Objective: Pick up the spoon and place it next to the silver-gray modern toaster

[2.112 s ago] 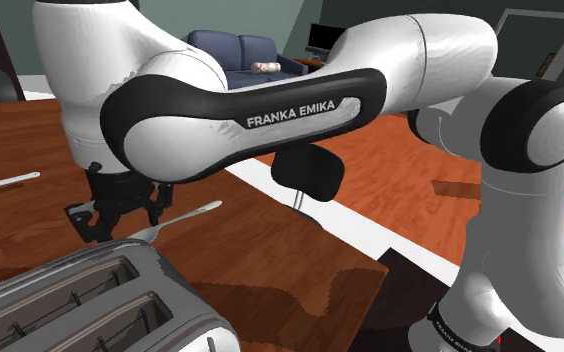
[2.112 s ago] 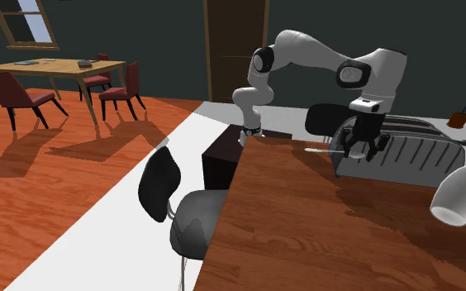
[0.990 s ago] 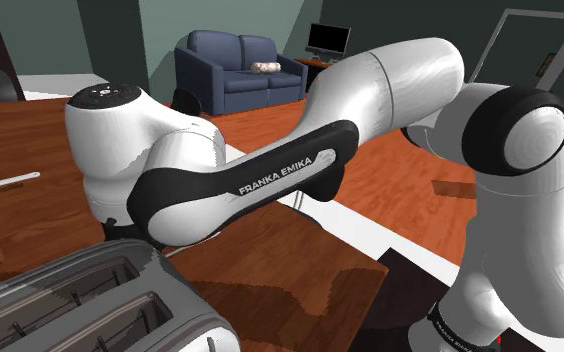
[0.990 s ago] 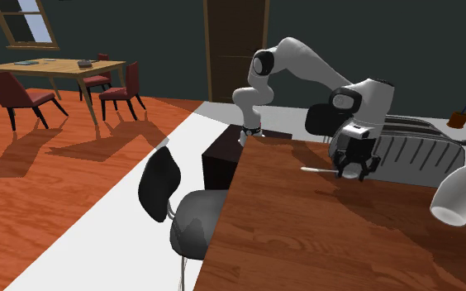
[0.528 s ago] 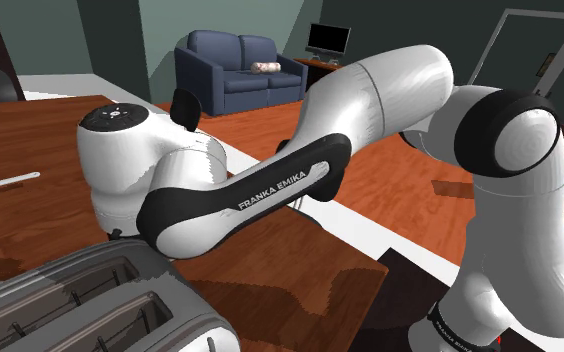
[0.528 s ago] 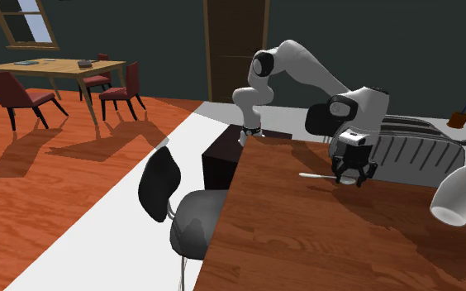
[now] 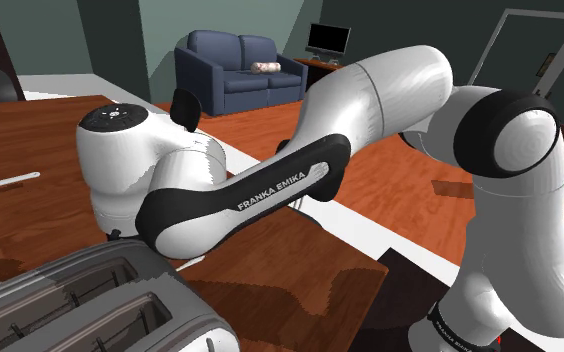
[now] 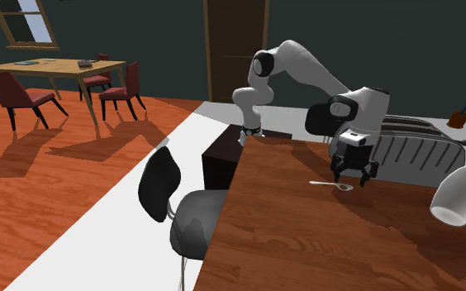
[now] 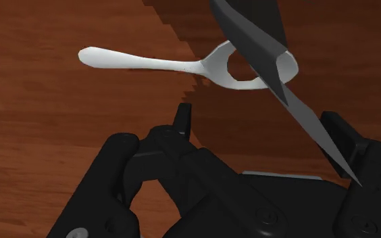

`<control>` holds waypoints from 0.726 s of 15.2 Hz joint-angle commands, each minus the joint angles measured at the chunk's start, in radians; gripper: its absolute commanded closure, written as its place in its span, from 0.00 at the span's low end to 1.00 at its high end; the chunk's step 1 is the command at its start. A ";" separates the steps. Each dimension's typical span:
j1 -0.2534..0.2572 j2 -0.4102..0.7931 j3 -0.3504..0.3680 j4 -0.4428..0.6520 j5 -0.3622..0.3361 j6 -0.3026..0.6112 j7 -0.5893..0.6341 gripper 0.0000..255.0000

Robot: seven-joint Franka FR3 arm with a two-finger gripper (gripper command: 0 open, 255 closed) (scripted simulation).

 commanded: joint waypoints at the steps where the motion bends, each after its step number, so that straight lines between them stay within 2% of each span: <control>1: 0.001 0.013 0.000 -0.013 -0.001 -0.003 -0.002 0.00; 4: 0.010 0.016 0.000 -0.008 -0.003 -0.006 0.006 0.00; 8: 0.009 -0.044 0.018 0.026 0.026 -0.097 -0.011 0.00; 11: 0.009 -0.044 0.018 0.026 0.026 -0.097 -0.011 0.00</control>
